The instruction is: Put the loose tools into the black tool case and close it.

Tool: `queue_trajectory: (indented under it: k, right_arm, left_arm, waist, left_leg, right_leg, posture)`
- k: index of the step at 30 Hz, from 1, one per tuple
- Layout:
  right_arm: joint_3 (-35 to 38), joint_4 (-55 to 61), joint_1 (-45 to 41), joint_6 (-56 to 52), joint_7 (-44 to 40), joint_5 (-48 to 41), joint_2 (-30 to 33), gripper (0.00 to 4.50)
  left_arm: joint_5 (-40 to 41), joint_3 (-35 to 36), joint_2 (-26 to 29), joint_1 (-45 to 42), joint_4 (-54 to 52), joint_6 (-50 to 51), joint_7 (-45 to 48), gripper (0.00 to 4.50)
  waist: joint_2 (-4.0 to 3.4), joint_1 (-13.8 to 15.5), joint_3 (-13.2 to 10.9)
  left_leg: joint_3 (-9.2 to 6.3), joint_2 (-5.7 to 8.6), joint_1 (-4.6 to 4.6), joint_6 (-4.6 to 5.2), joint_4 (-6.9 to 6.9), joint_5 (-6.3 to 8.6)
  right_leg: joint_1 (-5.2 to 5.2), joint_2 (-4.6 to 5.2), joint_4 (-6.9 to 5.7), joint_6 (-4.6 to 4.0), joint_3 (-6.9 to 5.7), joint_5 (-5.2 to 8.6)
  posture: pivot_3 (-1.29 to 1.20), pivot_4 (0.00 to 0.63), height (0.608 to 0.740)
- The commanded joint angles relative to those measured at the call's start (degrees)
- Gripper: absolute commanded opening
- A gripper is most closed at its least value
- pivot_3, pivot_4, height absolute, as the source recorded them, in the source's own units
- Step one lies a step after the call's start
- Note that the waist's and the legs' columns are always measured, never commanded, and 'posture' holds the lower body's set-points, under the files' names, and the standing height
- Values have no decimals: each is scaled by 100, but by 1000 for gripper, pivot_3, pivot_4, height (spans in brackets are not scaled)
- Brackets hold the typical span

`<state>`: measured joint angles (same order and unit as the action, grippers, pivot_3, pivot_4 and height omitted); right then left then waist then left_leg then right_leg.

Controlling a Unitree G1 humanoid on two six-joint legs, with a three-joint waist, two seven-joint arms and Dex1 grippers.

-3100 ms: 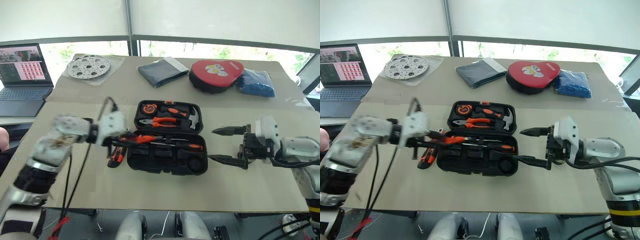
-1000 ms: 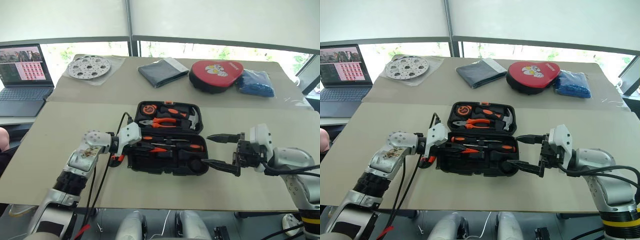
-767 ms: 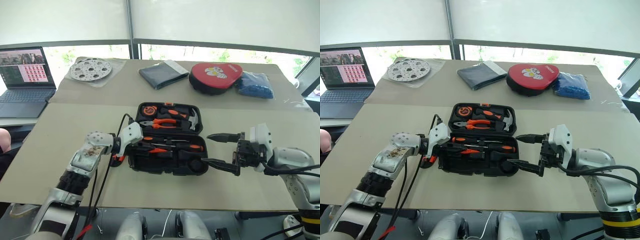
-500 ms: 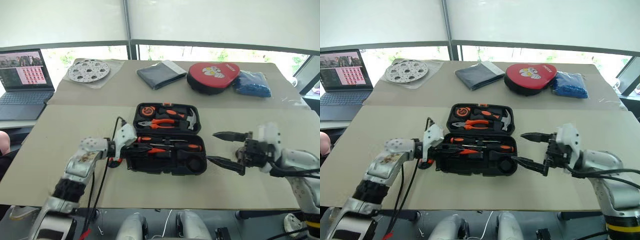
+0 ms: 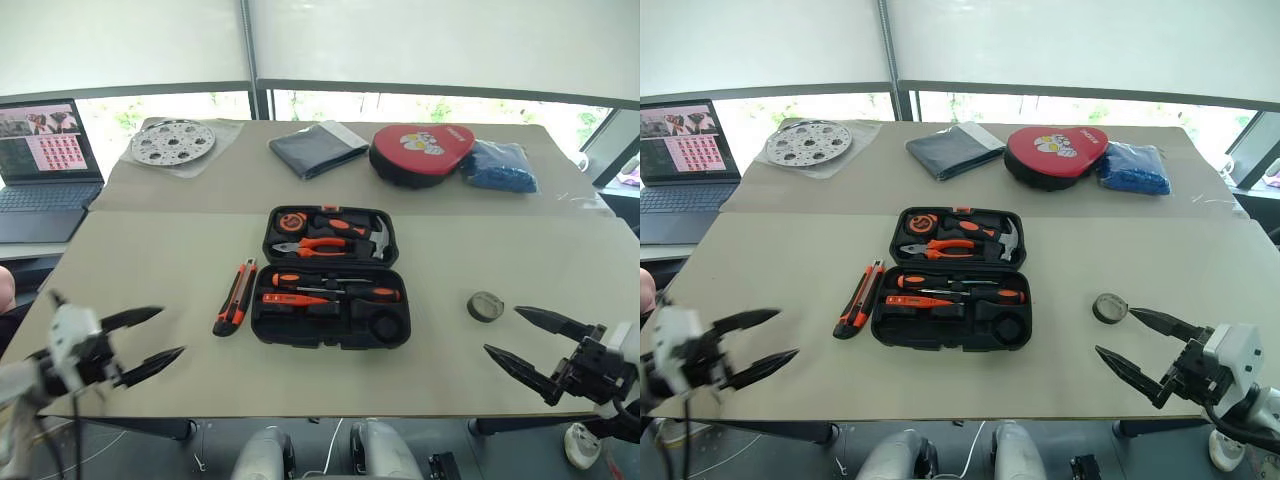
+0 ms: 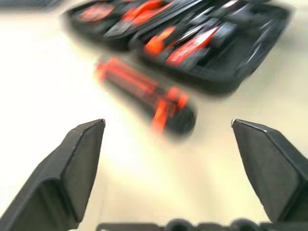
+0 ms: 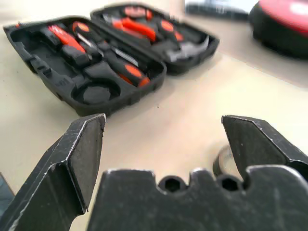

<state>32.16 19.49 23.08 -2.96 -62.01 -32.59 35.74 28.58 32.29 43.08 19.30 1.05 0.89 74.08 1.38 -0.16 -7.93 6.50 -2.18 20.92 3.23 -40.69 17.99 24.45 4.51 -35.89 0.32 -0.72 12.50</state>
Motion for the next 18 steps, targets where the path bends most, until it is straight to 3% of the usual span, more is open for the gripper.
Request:
queue_trajectory:
  k: [1, 6, 9, 12, 14, 18]
  right_arm:
    - [-209, 243, -136, 420, 60, 166, -73, 4500]
    - [-1004, 452, -920, 335, 110, 31, -115, 4500]
    - [-1375, 541, -1647, -10, 218, -343, -116, 4500]
    - [-1685, 450, -2296, -65, 186, -405, -111, 4500]
    - [-1860, 372, -2641, -68, 184, -383, -145, 4500]
    - [-2049, 309, -2902, -71, 149, -385, -180, 4500]
  left_arm:
    - [30, 842, -73, 676, 10, -180, -259, 4459]
    - [235, 786, -53, 1082, -784, 502, -669, 4459]
    - [555, 487, 212, 1007, -1739, 1891, -1359, 4459]
    - [922, 96, 392, 455, -2585, 3180, -2327, 4459]
    - [1193, -363, 302, -369, -2966, 4134, -3288, 4459]
    - [927, -1209, 8, -1482, -3130, 5128, -4529, 4459]
  waist:
    - [2, 3, -1]
    - [4, 117, -8]
    - [5, 143, -8]
    - [6, 143, -10]
    - [4, 153, -11]
    - [7, 110, -11]
  left_leg:
    - [1, -3, -1, -3, 1, 2]
    - [1, -2, -12, -17, 0, 10]
    - [4, 0, -10, -48, 0, 27]
    - [5, 3, -4, -11, 0, 2]
    - [3, 3, -5, -9, 0, -1]
    - [-5, 12, -11, -20, 15, -4]
  right_leg:
    - [1, 0, 0, -3, 0, 2]
    - [16, 16, 6, 2, -8, 8]
    - [24, 25, 2, -9, -10, 0]
    - [4, 17, -3, -14, -9, -5]
    - [1, 11, -6, -1, -10, -13]
    - [-9, -2, -13, 19, -7, -26]
  posture:
    - [0, 150, 740]
    - [0, 150, 740]
    - [0, 150, 740]
    - [0, 150, 740]
    - [0, 150, 740]
    - [0, 150, 740]
